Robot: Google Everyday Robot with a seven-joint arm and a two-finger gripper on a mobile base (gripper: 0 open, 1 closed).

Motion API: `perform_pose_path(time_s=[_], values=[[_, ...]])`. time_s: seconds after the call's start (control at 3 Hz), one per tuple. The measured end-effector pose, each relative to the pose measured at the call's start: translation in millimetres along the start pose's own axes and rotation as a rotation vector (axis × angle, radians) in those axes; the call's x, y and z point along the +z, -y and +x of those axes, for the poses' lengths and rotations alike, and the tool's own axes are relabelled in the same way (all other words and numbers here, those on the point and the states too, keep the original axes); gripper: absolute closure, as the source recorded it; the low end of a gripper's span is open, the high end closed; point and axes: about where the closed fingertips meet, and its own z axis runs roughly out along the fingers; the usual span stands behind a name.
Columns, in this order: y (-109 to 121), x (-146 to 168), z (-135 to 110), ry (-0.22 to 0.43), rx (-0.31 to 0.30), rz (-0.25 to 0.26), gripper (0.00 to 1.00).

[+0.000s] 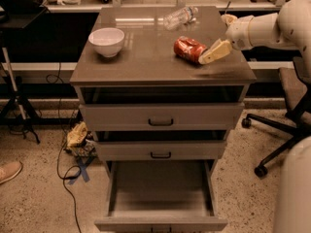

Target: Pick coke can from bottom drawer and place on counter

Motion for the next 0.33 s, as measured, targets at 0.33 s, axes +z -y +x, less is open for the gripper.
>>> perform_pose_path(time_s=[0.33], values=[[2.4,-44.4,-10.0,0.029,-0.019,0.115,0.0]])
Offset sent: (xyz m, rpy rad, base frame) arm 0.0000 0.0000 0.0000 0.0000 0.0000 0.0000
